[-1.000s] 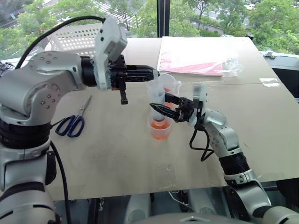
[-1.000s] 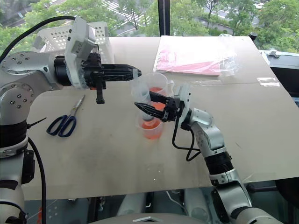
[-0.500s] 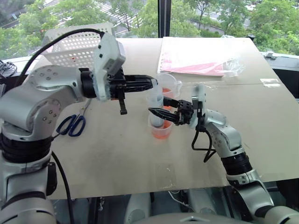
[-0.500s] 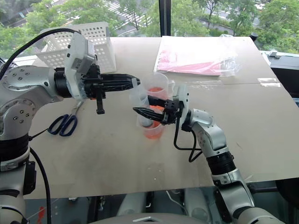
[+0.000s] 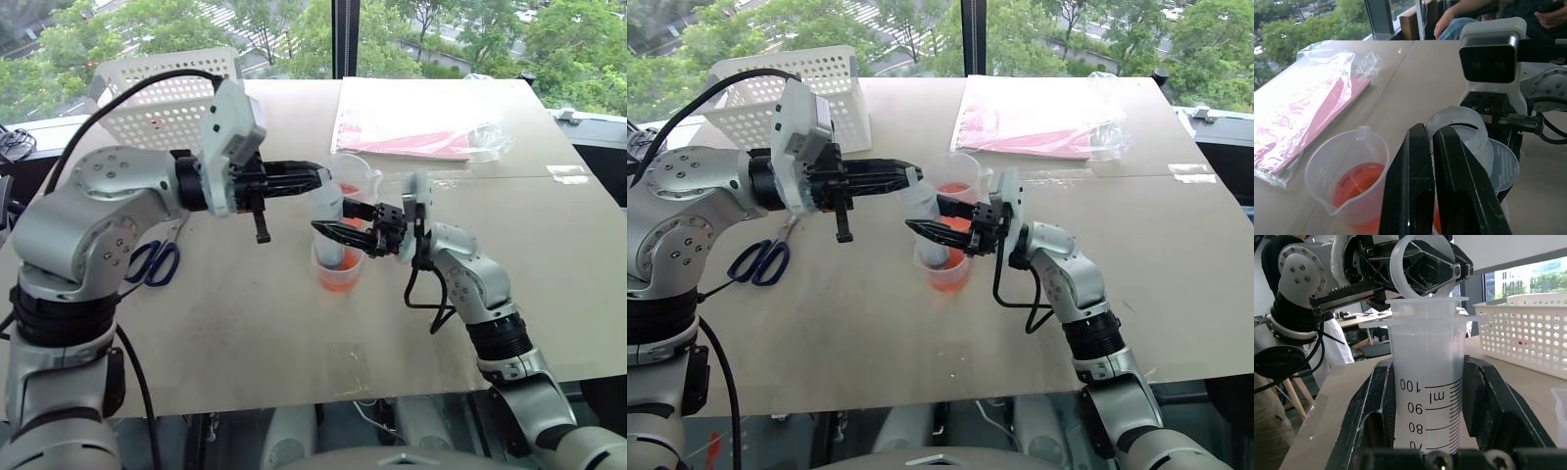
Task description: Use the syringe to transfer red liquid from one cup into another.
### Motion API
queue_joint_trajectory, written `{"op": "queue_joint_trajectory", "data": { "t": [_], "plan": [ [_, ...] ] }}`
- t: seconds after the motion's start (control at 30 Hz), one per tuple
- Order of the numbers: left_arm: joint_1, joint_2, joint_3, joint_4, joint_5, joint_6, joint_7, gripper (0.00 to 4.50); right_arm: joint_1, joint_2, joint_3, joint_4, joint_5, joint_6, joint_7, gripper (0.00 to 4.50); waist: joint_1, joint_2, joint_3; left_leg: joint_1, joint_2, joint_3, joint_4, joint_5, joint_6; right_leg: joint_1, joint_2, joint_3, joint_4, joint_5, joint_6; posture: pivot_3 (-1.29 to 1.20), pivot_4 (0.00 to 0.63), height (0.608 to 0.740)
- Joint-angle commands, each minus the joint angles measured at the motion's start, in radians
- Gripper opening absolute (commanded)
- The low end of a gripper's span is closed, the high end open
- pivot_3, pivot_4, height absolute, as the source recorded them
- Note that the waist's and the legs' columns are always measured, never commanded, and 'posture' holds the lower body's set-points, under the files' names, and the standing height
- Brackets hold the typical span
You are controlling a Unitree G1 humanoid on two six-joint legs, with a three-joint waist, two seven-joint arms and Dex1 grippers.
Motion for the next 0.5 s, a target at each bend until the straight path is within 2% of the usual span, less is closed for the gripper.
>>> {"op": "queue_joint_trajectory", "data": {
  "t": [0.03, 0.1, 0.2, 0.37, 0.43, 0.5],
  "plan": [
    [0.007, -0.008, -0.001, -0.056, -0.066, 0.059, -0.002, 0.0, -0.071, 0.013, -0.059, -0.112, 0.07, -0.019, -0.01, 1.44, 0.0, 0.0, 0.0, 0.0, 0.0, 0.0, 0.0, 0.0, 0.0, 0.0, 0.0, 0.0, 0.0, 0.0, 0.0, 0.0, 0.15, 0.74],
    [-0.02, -0.031, 0.089, -0.029, -0.197, 0.134, 0.041, 0.0, -0.07, 0.005, -0.063, -0.125, 0.078, -0.002, -0.015, 1.44, 0.0, 0.0, 0.0, 0.0, 0.0, 0.0, 0.0, 0.0, 0.0, 0.0, 0.0, 0.0, 0.0, 0.0, 0.0, 0.0, 0.15, 0.74],
    [-0.053, -0.034, 0.2, 0.002, -0.339, 0.229, 0.127, 0.92, -0.061, -0.016, -0.07, -0.149, 0.099, 0.039, -0.021, 1.44, -0.001, 0.0, 0.0, 0.0, 0.0, -0.001, 0.0, 0.0, 0.0, 0.0, 0.0, 0.0, 0.0, 0.0, 0.0, 0.0, 0.15, 0.74],
    [0.014, -0.003, 0.342, -0.015, -0.541, 0.328, 0.297, 3.46, -0.075, -0.019, -0.115, -0.171, 0.167, 0.108, -0.075, 1.44, -0.006, 0.0, 0.0, 0.0, 0.0, -0.006, 0.0, 0.0, 0.0, 0.0, 0.0, 0.0, 0.001, 0.0, 0.0, 0.0, 0.15, 0.74],
    [0.067, 0.002, 0.405, -0.015, -0.619, 0.338, 0.372, 4.35, -0.089, -0.02, -0.135, -0.182, 0.198, 0.138, -0.104, 1.44, -0.004, 0.0, 0.0, 0.0, 0.0, -0.007, 0.0, 0.0, 0.0, 0.0, 0.0, 0.0, 0.001, 0.0, 0.0, 0.0, 0.15, 0.74],
    [0.161, -0.003, 0.468, -0.046, -0.601, 0.306, 0.408, 4.5, -0.107, -0.024, -0.156, -0.194, 0.229, 0.174, -0.14, 1.44, -0.006, 0.0, 0.0, 0.001, 0.0, -0.007, 0.0, 0.0, 0.0, 0.0, -0.001, 0.0, 0.001, 0.0, 0.0, 0.0, 0.15, 0.74]
  ]
}}
